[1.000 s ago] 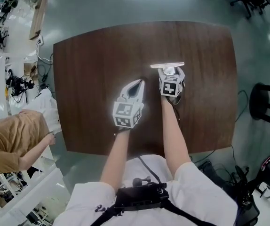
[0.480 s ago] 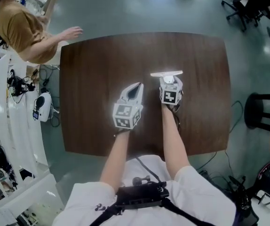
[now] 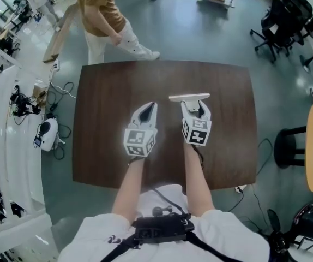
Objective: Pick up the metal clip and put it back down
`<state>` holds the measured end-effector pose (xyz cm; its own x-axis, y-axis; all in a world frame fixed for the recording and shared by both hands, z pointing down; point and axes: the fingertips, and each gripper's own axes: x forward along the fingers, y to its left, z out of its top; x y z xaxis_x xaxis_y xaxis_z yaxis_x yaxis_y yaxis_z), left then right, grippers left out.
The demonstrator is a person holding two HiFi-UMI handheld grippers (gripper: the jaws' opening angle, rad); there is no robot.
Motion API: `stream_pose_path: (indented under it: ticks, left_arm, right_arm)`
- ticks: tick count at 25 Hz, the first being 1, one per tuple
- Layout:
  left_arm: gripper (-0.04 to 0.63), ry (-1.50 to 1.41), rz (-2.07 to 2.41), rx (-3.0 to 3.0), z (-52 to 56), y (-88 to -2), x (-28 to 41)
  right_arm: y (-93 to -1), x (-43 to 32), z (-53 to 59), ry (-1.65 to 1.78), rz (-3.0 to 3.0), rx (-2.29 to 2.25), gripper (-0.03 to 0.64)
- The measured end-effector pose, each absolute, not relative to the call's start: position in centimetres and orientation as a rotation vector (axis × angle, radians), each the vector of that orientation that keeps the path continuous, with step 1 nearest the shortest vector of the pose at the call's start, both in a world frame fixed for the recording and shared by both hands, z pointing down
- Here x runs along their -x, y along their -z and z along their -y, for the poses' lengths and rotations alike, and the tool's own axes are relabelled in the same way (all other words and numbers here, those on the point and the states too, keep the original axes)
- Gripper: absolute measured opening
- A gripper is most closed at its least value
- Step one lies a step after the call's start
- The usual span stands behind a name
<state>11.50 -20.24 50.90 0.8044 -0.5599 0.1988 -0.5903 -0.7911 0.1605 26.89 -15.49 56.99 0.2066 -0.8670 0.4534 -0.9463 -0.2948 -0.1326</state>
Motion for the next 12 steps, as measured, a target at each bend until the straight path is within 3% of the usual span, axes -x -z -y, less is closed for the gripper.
stream_pose_path:
  ticks: [12]
  left_arm:
    - [0.01,-0.014,1.022,-2.807,20.7,-41.6,-5.6]
  right_arm:
    - [-40.7,-20.7,16.0,-0.289,2.029,-2.352,0.3]
